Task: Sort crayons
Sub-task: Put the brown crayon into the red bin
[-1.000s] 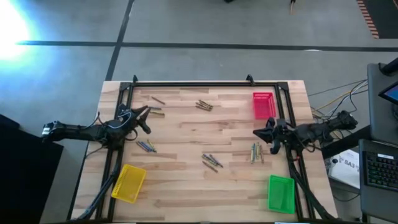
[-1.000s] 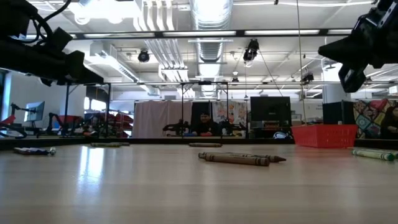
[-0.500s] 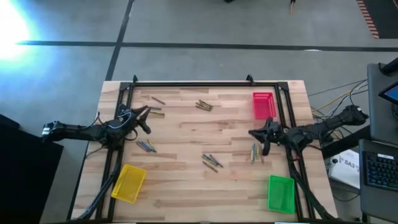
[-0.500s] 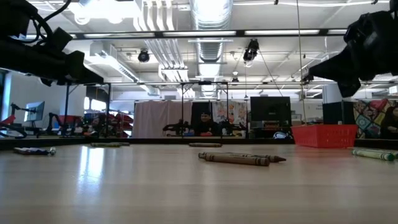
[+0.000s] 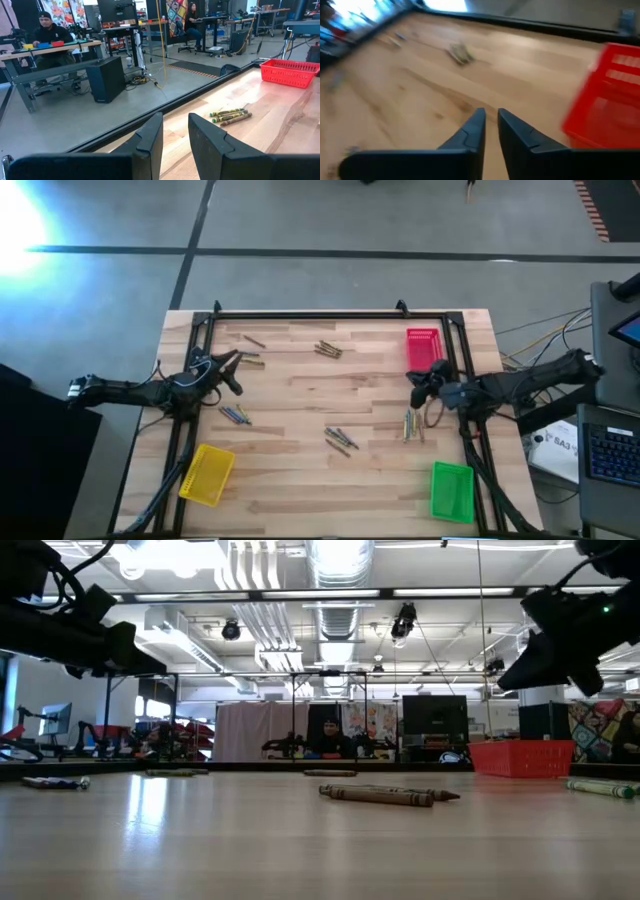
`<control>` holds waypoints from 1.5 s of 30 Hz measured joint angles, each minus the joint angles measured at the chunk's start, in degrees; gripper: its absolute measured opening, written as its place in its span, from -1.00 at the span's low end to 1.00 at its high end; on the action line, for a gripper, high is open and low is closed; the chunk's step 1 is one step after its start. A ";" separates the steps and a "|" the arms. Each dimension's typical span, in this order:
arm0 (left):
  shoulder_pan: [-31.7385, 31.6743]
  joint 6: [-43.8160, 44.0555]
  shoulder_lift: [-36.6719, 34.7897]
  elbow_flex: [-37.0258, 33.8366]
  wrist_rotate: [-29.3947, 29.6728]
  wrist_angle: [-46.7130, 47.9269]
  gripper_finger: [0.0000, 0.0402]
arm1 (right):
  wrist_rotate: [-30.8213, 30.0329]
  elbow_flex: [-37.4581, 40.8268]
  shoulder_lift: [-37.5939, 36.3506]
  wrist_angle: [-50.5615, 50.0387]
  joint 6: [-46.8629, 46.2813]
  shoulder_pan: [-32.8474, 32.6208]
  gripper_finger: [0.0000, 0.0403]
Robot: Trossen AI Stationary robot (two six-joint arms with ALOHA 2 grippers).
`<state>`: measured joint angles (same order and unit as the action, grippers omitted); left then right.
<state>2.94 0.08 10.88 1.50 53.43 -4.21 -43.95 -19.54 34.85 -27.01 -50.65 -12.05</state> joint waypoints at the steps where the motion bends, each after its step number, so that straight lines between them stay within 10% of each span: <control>1: 0.00 -0.01 0.02 -0.01 0.00 0.00 -0.63 | 0.01 -1.89 1.75 -3.34 -1.81 0.25 -0.72; 17: 0.00 0.00 0.02 0.00 0.00 0.00 -0.63 | 28.23 -12.71 30.29 -17.45 -17.29 0.21 -0.54; 45: -0.07 -5.89 0.00 0.00 -1.11 -2.92 -0.63 | 36.24 -16.26 41.74 -22.94 -38.84 -11.58 -0.45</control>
<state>2.87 -5.81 10.87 1.50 52.32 -7.13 -7.71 -35.80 76.59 -49.95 -89.49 -23.63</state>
